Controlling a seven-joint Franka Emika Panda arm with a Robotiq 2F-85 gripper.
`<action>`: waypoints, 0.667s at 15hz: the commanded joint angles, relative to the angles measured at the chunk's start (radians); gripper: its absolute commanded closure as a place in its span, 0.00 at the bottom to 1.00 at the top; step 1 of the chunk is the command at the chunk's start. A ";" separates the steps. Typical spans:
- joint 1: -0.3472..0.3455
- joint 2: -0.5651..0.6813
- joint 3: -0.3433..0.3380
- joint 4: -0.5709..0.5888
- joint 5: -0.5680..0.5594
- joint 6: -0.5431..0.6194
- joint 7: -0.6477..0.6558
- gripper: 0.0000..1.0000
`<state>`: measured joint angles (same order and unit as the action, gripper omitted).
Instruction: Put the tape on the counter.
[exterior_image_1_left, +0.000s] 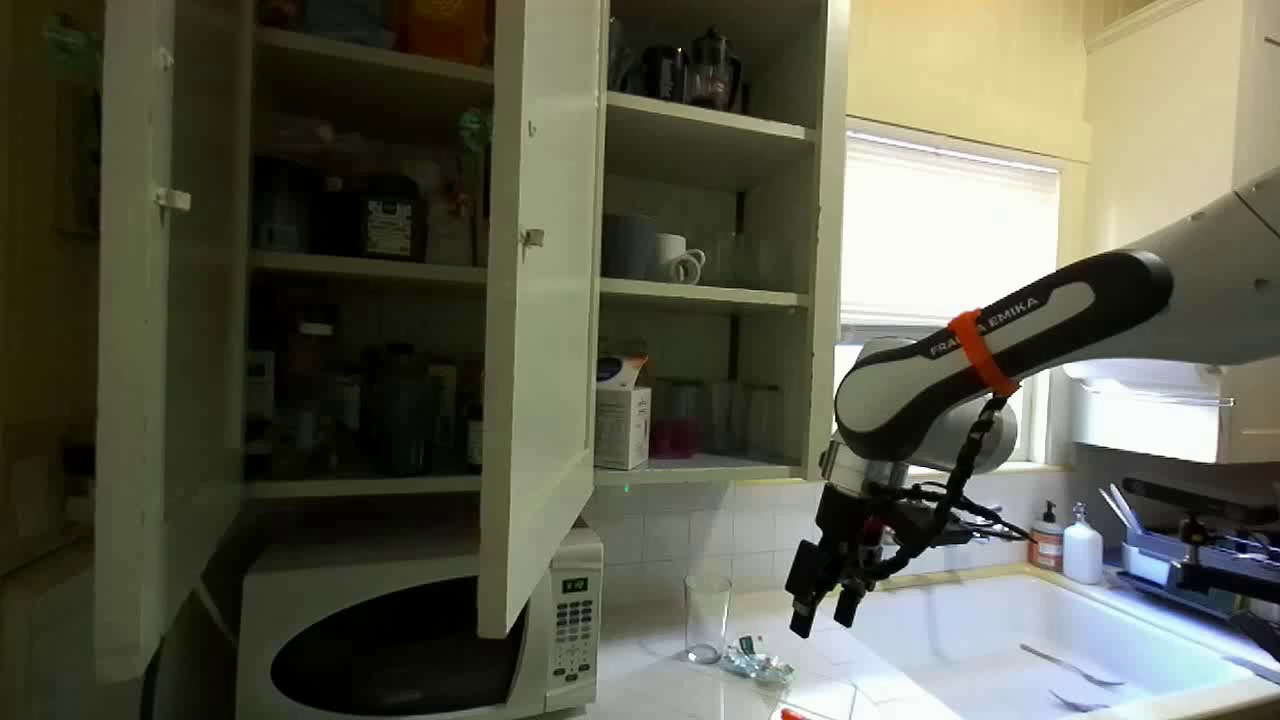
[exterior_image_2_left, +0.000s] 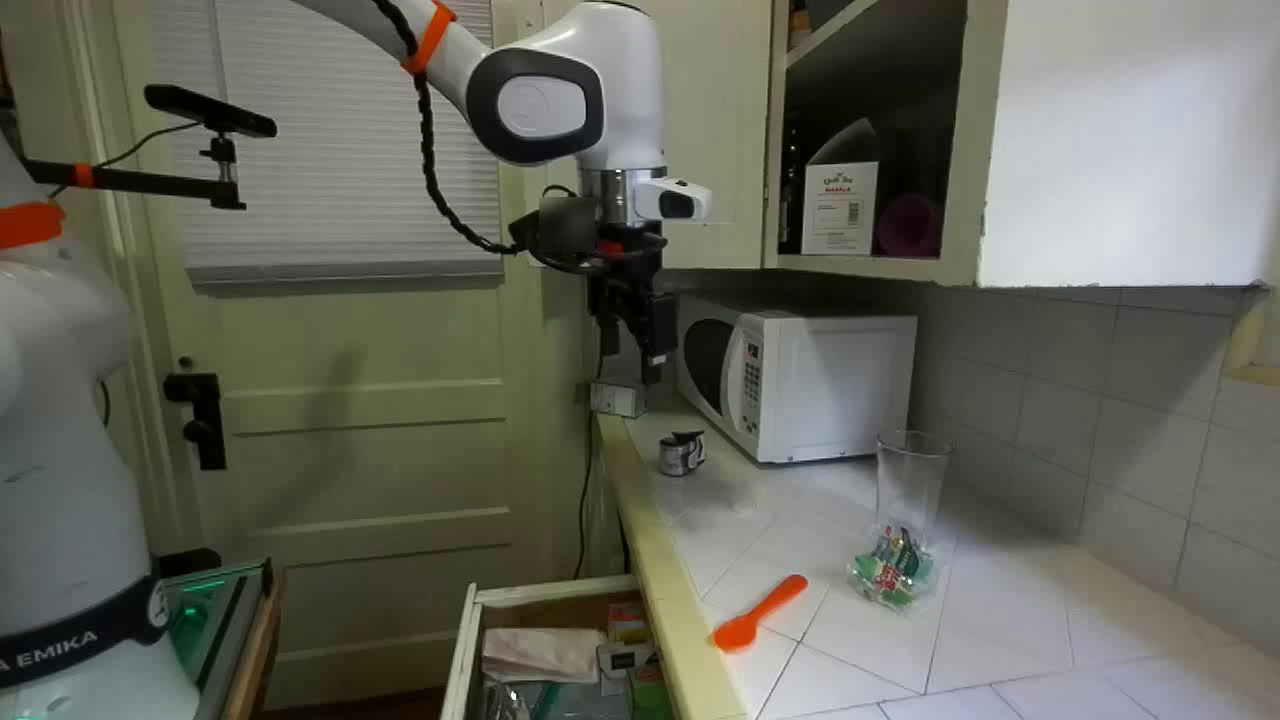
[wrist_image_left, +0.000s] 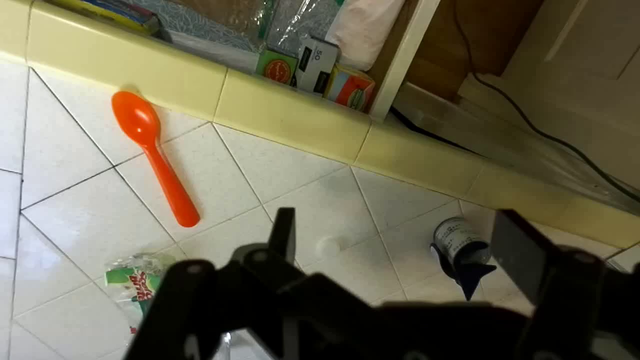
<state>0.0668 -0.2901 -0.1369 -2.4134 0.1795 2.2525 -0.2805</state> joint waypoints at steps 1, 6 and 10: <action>-0.018 0.001 0.017 0.002 0.006 -0.003 -0.004 0.00; -0.062 -0.025 0.071 0.017 -0.140 0.093 0.086 0.00; -0.114 -0.062 0.131 0.086 -0.354 0.163 0.198 0.00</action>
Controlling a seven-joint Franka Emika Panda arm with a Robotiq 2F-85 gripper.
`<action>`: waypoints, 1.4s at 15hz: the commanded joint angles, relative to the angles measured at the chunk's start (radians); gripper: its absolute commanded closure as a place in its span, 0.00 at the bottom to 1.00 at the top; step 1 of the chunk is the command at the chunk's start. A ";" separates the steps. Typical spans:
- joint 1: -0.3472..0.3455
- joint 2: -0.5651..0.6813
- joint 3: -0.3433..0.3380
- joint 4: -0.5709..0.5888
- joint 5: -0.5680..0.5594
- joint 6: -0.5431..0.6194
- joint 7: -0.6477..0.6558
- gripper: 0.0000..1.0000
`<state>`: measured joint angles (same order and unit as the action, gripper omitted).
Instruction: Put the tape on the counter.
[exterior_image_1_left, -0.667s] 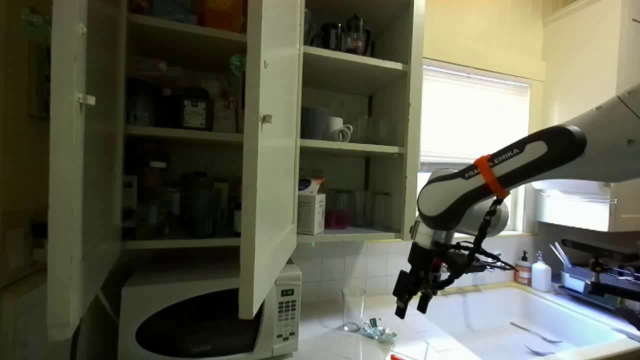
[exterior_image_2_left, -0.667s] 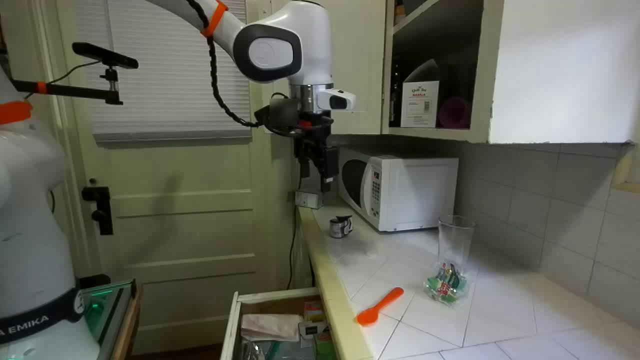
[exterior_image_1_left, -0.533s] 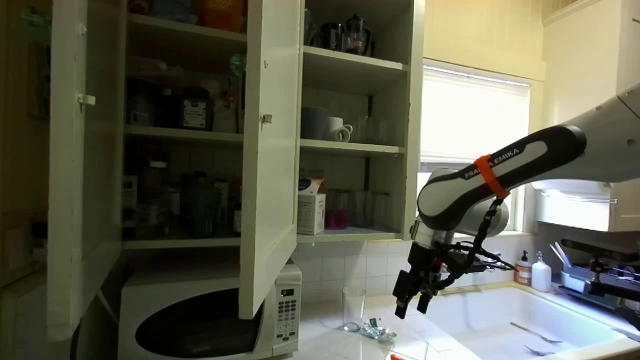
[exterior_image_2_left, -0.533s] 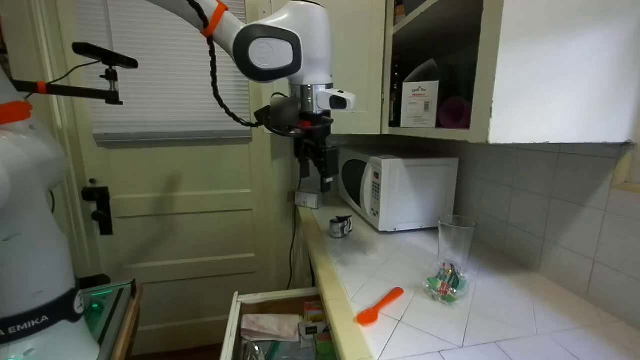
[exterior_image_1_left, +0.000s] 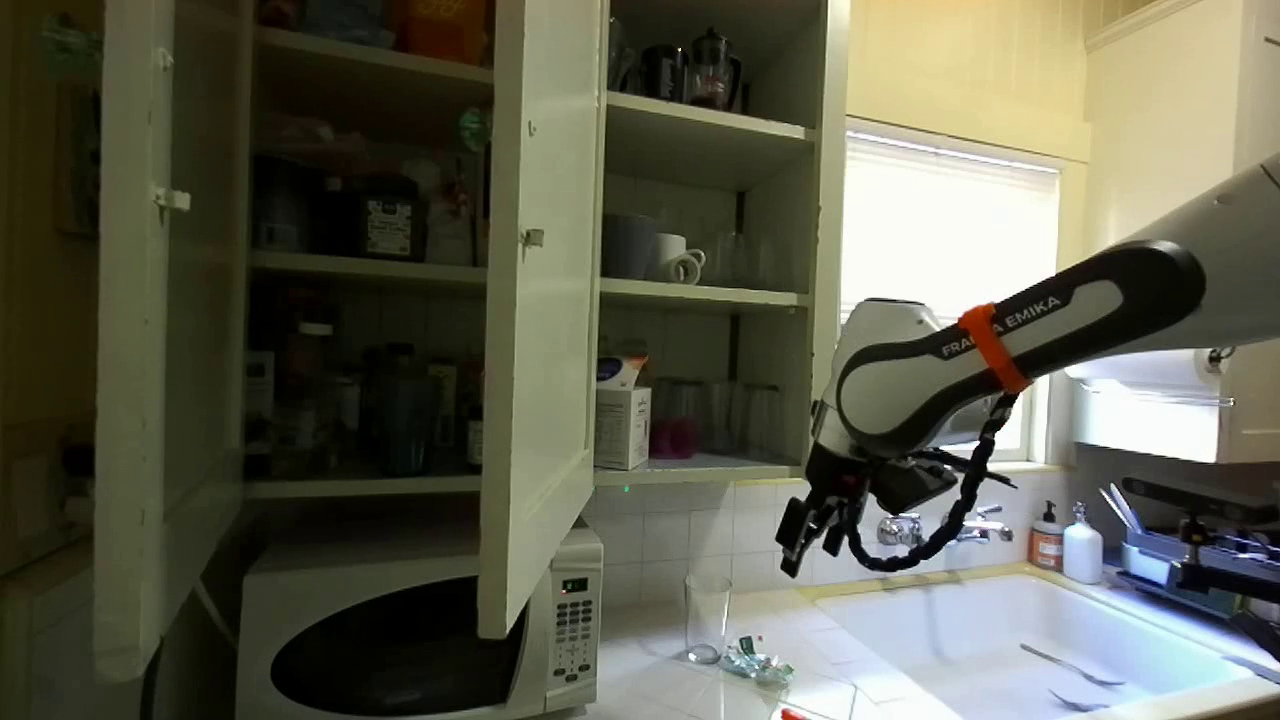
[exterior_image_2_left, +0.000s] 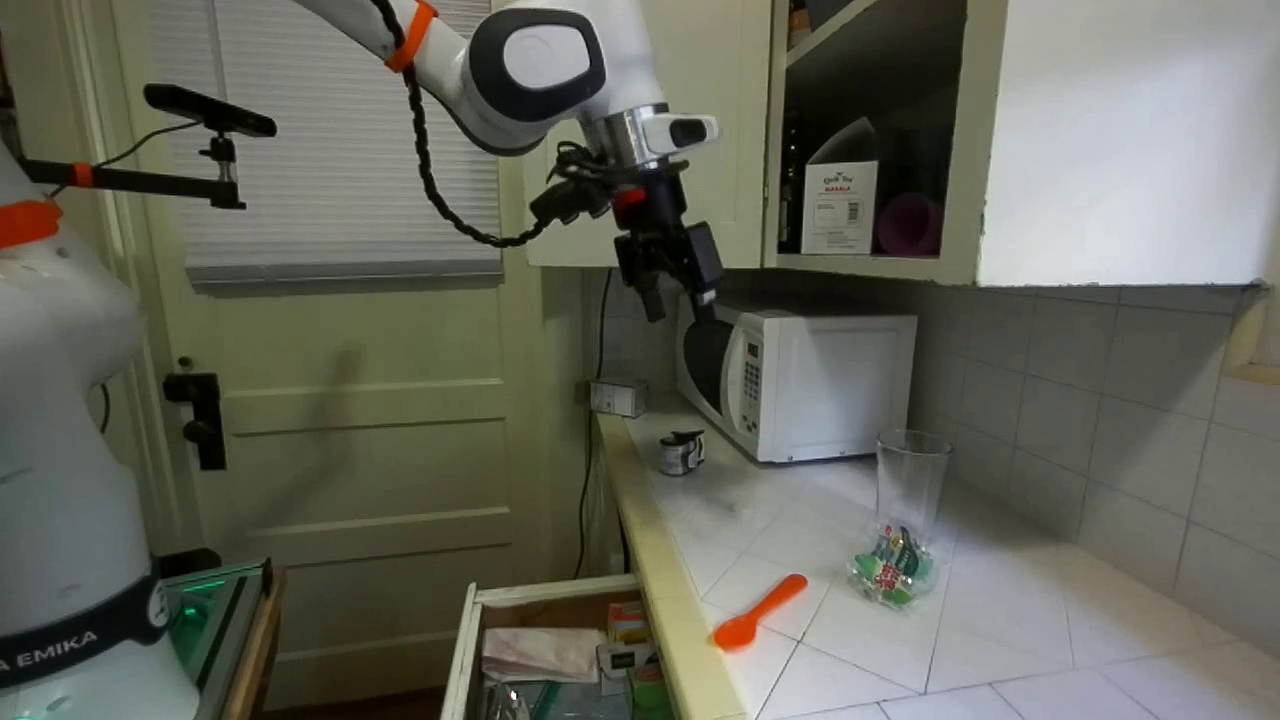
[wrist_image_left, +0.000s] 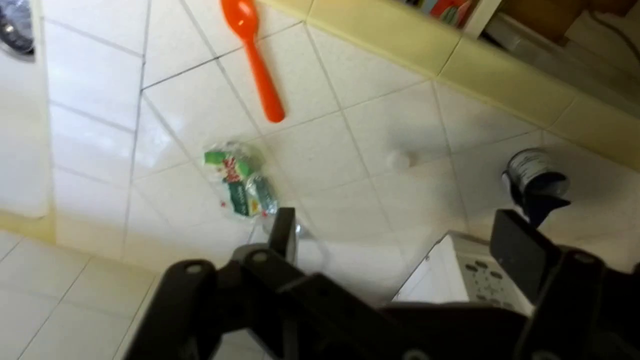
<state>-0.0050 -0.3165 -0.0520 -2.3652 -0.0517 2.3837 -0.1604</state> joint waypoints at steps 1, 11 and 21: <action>-0.057 -0.044 0.063 0.063 -0.175 0.038 0.114 0.00; -0.174 0.006 0.148 0.485 -0.496 0.165 0.328 0.00; -0.149 0.130 0.127 0.740 -0.482 0.196 0.364 0.00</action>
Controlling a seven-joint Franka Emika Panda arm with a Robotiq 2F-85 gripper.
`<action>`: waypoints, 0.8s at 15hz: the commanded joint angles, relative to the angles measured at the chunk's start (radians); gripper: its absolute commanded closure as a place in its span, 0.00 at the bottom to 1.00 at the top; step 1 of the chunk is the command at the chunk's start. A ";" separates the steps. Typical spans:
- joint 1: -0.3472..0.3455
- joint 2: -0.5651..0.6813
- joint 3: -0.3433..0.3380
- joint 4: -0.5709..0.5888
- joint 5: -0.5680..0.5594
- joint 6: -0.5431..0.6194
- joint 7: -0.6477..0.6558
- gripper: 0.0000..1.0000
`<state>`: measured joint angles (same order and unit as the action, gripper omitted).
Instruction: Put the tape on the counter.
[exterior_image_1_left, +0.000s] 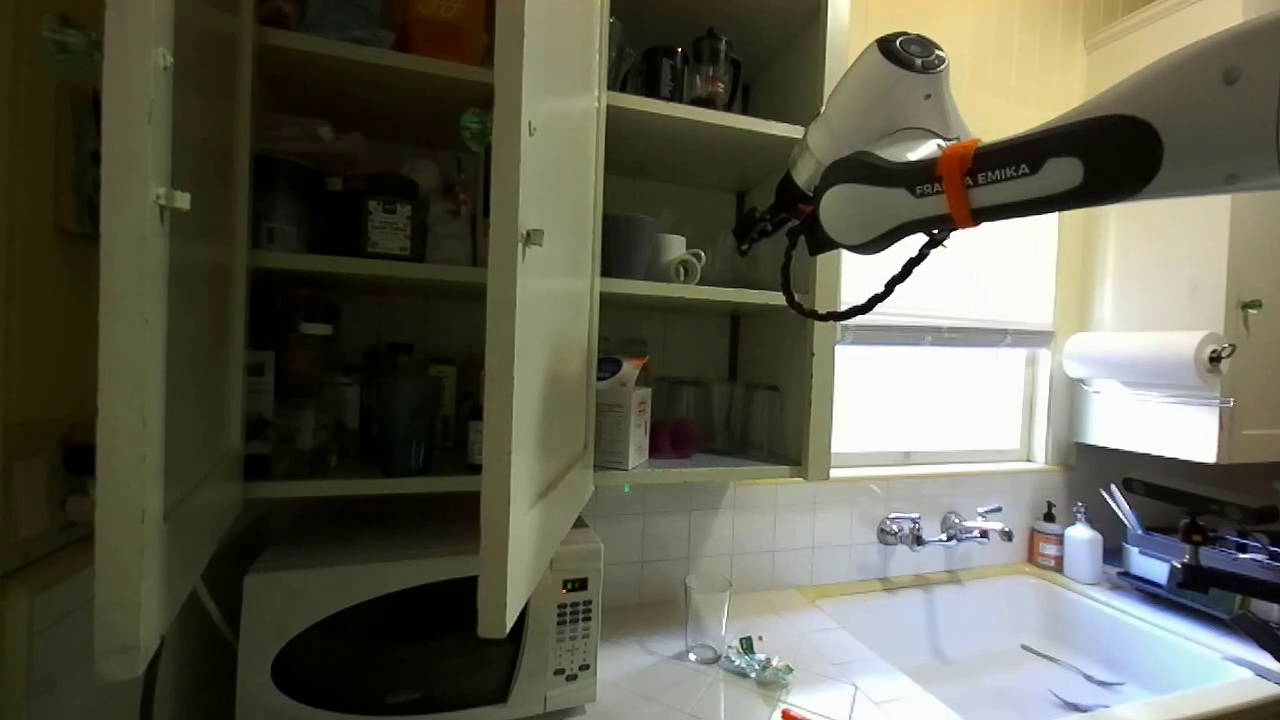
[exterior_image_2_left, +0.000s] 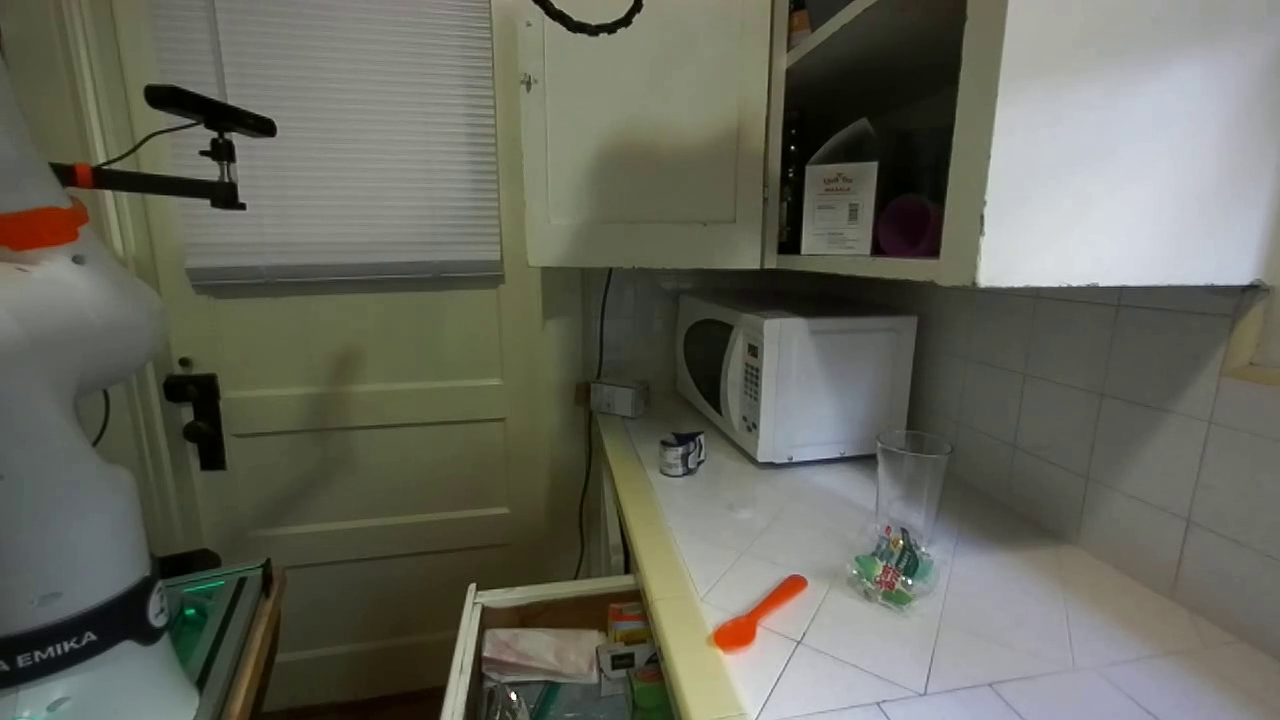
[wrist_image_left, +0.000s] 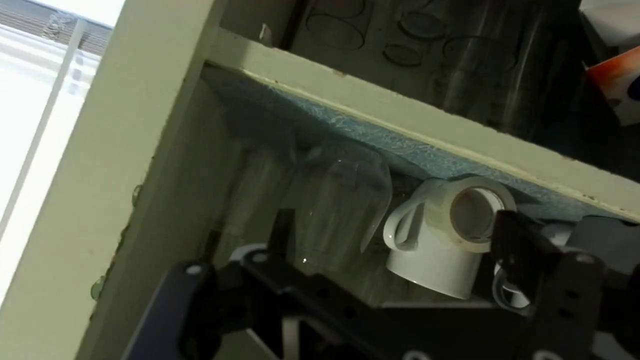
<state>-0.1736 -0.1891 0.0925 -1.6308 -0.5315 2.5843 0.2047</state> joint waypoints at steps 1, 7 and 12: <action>0.022 0.012 -0.019 0.013 -0.002 -0.004 -0.002 0.00; -0.020 0.087 0.023 0.033 -0.184 0.056 0.163 0.00; -0.016 0.148 0.031 0.096 -0.364 0.113 0.313 0.00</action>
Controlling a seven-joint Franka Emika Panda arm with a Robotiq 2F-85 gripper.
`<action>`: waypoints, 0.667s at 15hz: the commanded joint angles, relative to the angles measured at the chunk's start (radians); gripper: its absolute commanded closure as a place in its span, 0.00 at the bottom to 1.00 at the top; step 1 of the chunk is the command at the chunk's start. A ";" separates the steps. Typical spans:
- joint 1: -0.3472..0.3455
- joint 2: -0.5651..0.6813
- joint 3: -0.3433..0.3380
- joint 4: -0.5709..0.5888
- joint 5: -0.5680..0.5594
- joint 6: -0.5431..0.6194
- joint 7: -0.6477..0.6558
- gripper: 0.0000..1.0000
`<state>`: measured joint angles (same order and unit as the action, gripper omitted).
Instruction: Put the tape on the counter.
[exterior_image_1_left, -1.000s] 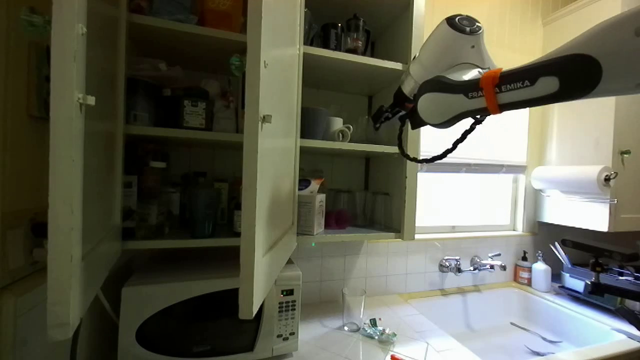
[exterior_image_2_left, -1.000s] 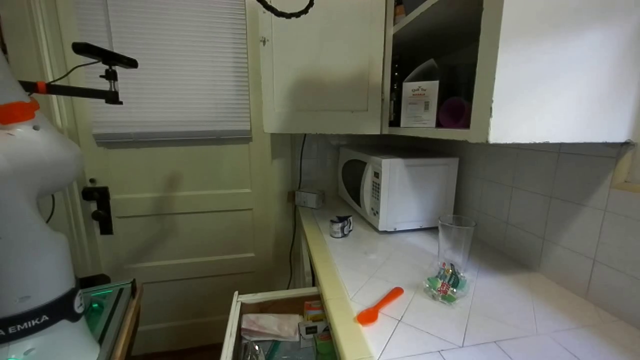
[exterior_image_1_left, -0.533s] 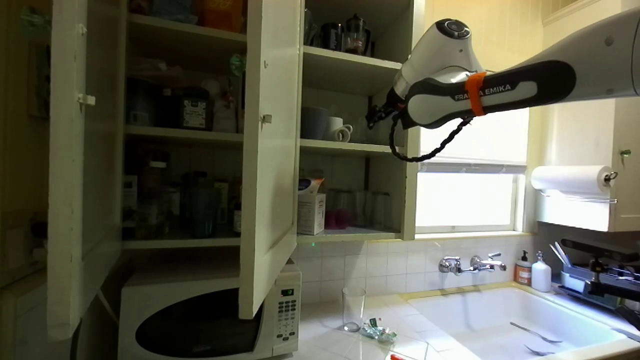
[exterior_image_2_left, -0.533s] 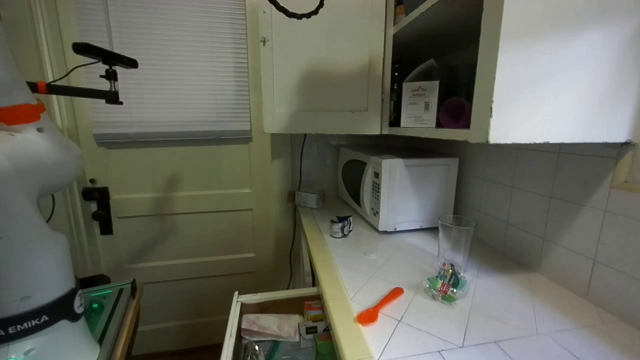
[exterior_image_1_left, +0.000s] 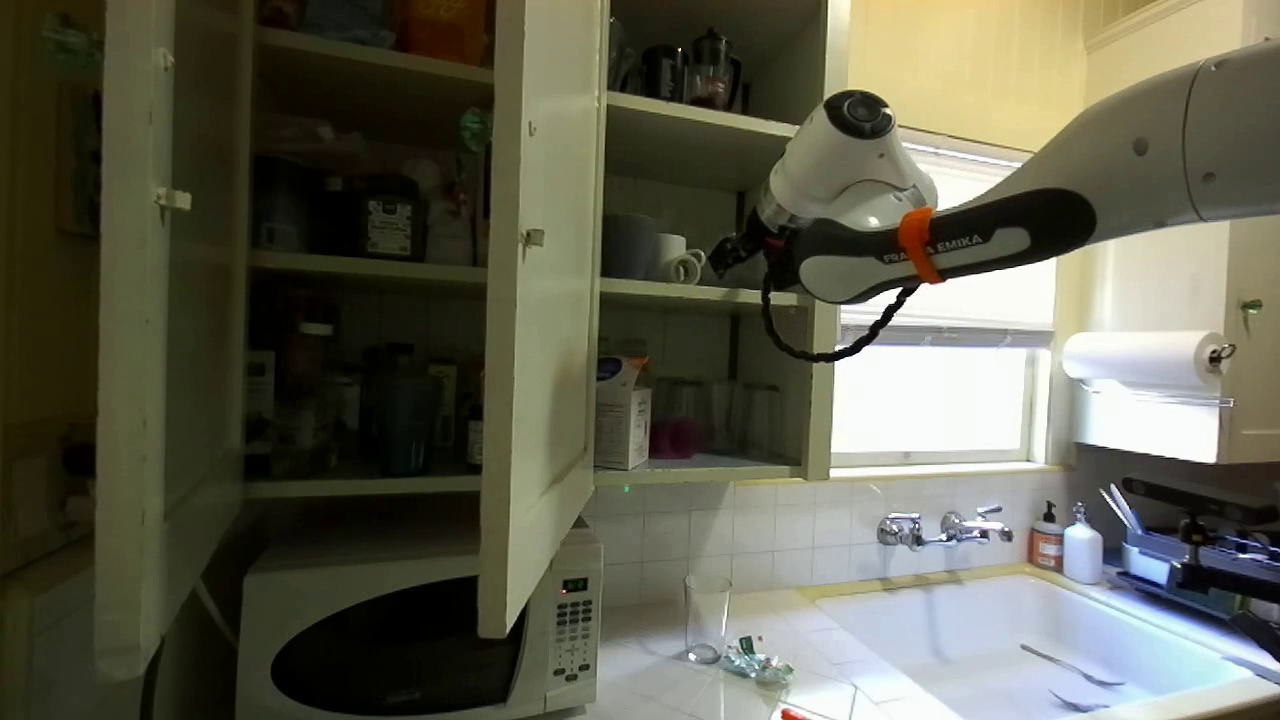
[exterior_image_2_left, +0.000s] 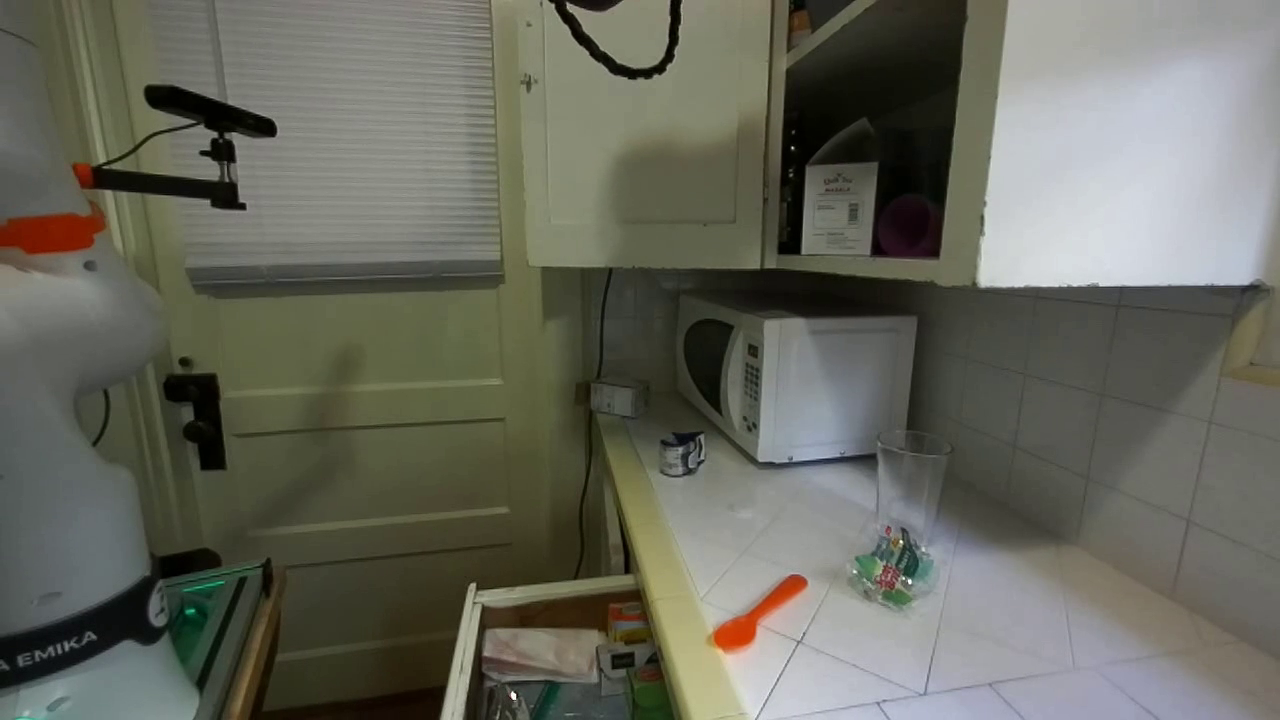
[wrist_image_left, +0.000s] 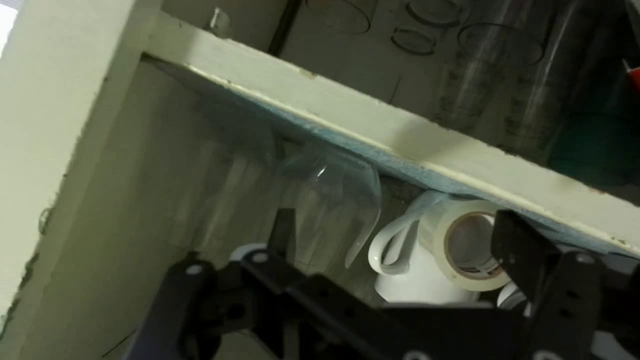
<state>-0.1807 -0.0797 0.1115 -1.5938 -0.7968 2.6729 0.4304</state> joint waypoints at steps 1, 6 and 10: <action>-0.007 0.047 0.012 0.073 -0.128 0.029 0.110 0.00; -0.003 0.092 0.006 0.132 -0.164 0.020 0.150 0.00; 0.002 0.147 0.006 0.184 -0.163 0.019 0.135 0.00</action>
<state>-0.1806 0.0142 0.1169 -1.4682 -0.9273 2.6845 0.5453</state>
